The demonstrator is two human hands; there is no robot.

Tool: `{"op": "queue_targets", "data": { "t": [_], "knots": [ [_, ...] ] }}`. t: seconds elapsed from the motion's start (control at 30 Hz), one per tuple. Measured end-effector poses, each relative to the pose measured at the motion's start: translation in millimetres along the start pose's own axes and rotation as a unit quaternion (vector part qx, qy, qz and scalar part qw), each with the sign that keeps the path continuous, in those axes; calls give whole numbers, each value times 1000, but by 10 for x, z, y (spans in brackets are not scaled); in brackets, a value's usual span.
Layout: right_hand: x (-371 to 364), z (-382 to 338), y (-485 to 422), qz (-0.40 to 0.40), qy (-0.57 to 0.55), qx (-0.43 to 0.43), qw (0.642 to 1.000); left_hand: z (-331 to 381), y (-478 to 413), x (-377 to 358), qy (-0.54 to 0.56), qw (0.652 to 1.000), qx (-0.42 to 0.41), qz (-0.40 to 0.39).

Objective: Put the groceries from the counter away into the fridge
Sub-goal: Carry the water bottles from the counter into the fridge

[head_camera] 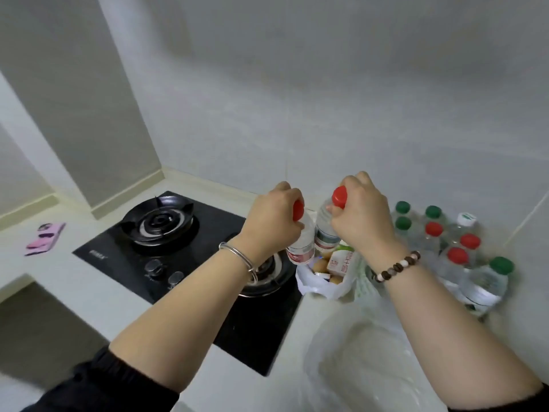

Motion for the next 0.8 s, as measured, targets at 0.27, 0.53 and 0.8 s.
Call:
{"op": "queue_targets", "data": {
  "t": [0.27,0.53,0.8],
  "knots": [
    [-855,-1261,226,-82,-133,136,978,-971,1061,701,-60,978,186,73],
    [-1177,-2982,1073,-178,-198,313,912,-1553,2629,1599,-121,920,349,129],
    [-1162,-4653,2596,-258,-252,463,810,-1679,4637,2537,-181,834,492,175]
  ]
}}
Point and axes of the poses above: each hand's wrist, its own y-axis away from the middle knuckle, its own x-axis out of the back of the hand, z = x × y, the point moved 7 cm from there along -y, towards the middle knuckle, and after that the axes turned 1 degree about -z, right-handed, at the moved point
